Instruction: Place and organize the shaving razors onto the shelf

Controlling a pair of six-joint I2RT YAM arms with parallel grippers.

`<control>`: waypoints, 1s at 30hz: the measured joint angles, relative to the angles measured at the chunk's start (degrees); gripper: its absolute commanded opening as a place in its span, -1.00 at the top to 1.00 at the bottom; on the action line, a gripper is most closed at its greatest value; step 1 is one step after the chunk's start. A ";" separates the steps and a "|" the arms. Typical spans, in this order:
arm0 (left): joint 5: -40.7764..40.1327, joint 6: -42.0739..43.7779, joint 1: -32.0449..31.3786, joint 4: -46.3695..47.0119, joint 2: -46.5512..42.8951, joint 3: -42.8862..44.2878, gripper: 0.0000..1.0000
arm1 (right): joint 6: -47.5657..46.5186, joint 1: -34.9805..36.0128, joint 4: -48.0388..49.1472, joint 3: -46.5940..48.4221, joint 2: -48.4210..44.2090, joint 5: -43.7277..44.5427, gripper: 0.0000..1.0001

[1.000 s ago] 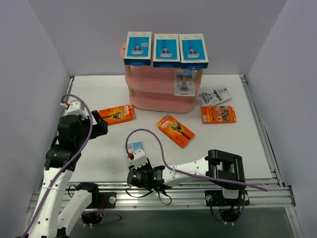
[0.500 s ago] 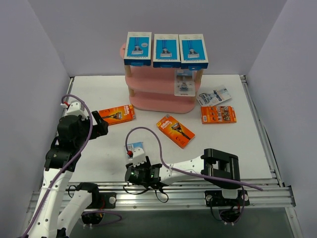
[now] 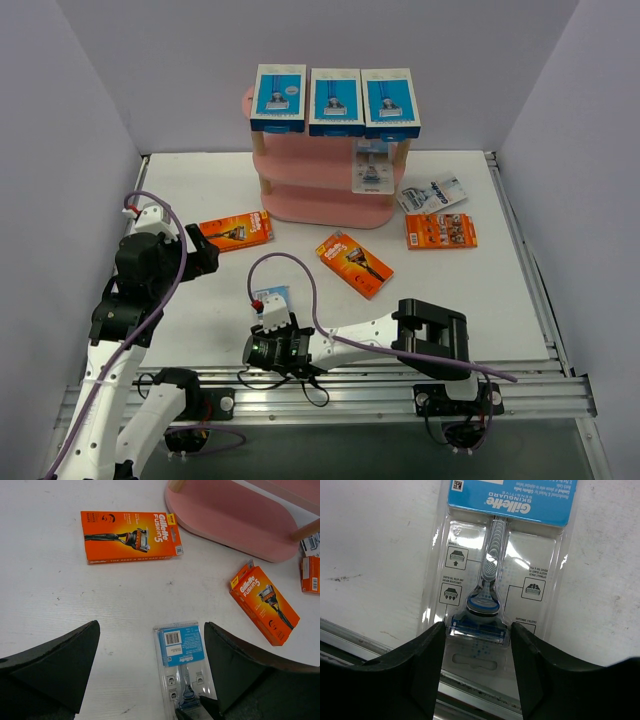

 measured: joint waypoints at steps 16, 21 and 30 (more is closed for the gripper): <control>0.17 0.00 -0.04 0.00 -0.04 0.00 -0.88 | 2.97 -0.09 -3.76 0.02 -0.83 1.88 1.00; 0.15 0.00 -0.07 0.00 -0.04 0.00 -0.88 | 2.08 -1.25 -5.97 -0.55 -4.42 1.88 1.00; 0.13 0.00 -0.09 0.00 0.00 -0.02 -0.88 | 0.55 -4.63 -6.84 -1.49 -13.90 2.38 1.00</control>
